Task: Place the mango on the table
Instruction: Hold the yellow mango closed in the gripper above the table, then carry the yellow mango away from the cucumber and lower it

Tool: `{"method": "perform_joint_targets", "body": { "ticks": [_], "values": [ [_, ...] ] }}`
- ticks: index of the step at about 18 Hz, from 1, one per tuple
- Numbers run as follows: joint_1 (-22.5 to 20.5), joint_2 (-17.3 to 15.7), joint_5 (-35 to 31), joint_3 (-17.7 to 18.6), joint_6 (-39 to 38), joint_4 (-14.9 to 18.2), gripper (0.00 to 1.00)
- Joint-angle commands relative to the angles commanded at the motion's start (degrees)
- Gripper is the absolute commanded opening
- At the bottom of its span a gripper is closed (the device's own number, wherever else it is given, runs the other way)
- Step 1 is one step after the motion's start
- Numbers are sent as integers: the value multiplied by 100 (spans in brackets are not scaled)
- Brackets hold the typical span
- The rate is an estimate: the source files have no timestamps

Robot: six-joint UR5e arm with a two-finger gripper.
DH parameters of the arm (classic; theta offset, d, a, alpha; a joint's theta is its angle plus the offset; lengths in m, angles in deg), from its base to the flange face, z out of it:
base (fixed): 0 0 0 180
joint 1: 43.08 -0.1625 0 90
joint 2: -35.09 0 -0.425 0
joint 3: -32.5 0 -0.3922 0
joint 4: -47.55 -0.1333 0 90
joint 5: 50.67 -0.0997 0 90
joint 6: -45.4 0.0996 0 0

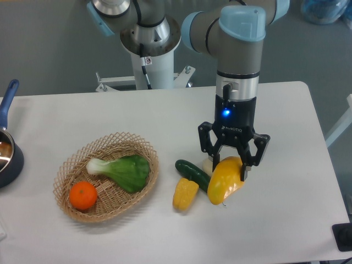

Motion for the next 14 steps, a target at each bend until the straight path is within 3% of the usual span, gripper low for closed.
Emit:
{"method": "perform_joint_targets", "body": {
  "ticks": [14],
  "values": [
    [0,70,-9,0,-9,9,50]
  ]
}}
